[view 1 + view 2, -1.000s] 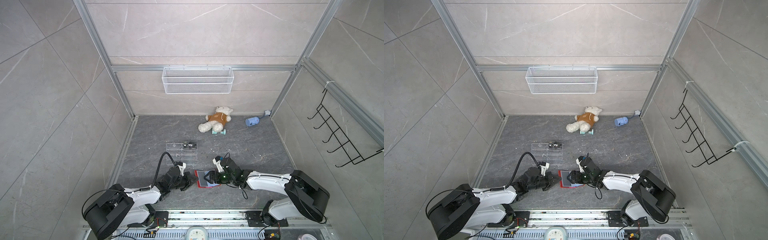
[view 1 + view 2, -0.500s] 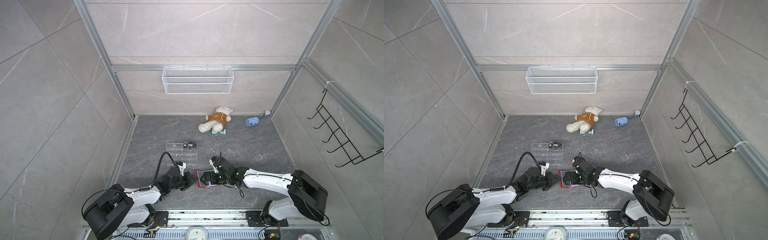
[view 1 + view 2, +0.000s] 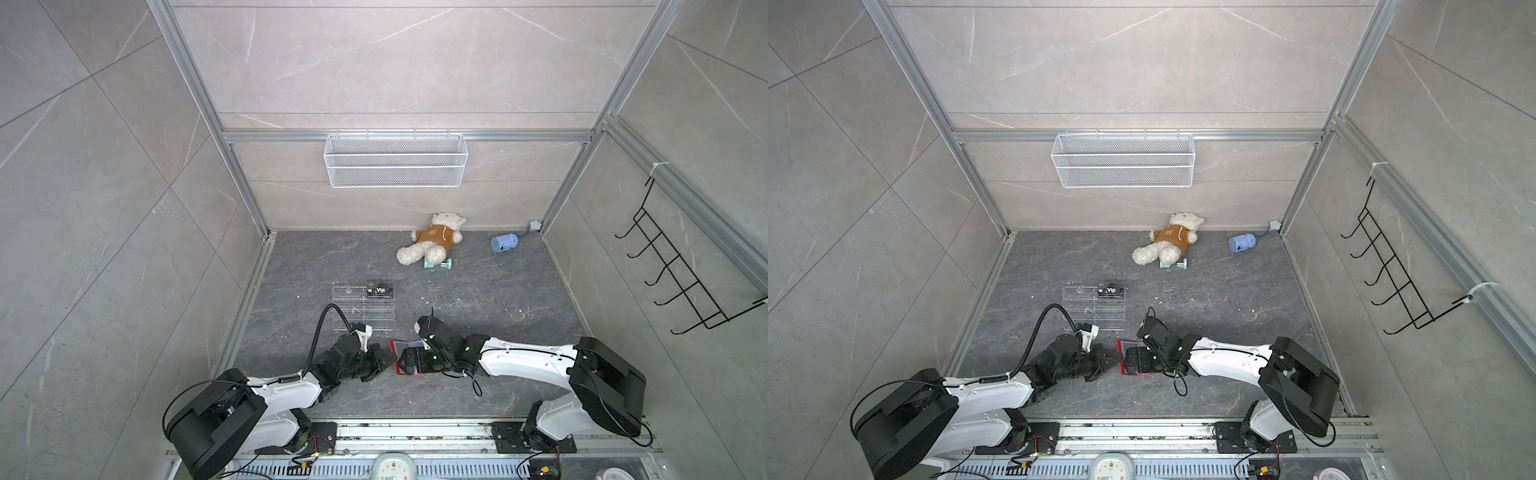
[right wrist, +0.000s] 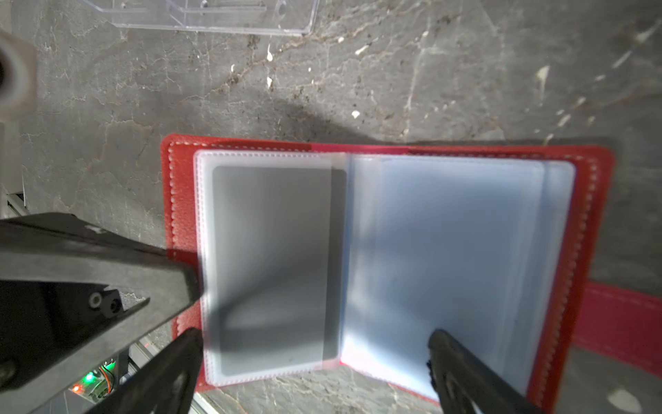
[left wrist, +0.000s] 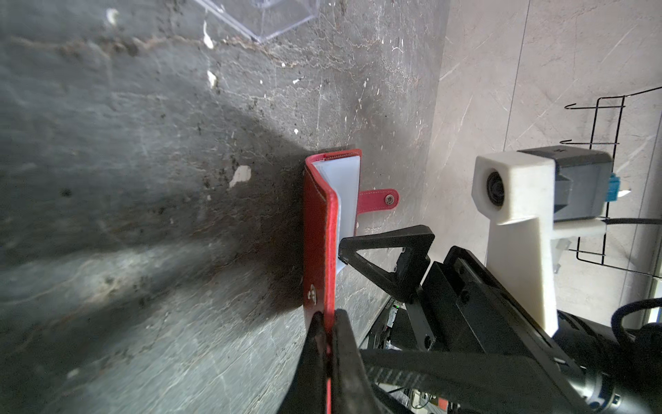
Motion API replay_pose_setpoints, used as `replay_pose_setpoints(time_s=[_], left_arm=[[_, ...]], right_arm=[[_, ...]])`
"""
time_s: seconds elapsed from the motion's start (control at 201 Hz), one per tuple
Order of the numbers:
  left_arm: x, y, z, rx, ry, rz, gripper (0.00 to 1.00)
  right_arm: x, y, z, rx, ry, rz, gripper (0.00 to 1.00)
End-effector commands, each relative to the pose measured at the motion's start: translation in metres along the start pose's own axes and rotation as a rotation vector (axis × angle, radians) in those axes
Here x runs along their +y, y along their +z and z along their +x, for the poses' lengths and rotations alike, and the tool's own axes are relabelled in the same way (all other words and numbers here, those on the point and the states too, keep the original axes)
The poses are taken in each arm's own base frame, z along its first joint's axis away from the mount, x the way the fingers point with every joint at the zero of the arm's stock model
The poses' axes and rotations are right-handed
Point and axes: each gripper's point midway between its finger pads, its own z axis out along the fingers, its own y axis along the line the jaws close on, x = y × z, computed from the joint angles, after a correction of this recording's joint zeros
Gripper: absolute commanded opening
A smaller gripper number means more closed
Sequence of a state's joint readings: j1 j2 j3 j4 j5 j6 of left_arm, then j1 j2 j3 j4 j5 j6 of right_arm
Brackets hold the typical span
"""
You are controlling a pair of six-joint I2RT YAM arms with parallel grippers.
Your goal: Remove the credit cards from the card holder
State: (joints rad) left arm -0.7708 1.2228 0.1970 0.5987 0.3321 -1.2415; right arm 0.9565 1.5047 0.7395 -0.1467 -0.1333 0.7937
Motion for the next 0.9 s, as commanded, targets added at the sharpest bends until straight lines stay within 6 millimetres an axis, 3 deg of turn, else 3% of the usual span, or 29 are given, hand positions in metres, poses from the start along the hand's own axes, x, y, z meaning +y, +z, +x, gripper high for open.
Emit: replay_pose_setpoints(time_s=[0.0, 0.642, 0.891], left_arm=[[-0.009, -0.003, -0.003, -0.023, 0.042, 0.035, 0.0], [-0.005, -0.003, -0.001, -0.018, 0.052, 0.023, 0.0], [-0.005, -0.003, 0.0, -0.016, 0.055, 0.022, 0.0]], right_arm=[[0.001, 0.001, -0.001, 0.004, -0.001, 0.027, 1.0], [-0.014, 0.0, 0.001, -0.001, 0.012, 0.099, 0.9], [0.01, -0.012, -0.009, -0.069, -0.005, -0.022, 0.92]])
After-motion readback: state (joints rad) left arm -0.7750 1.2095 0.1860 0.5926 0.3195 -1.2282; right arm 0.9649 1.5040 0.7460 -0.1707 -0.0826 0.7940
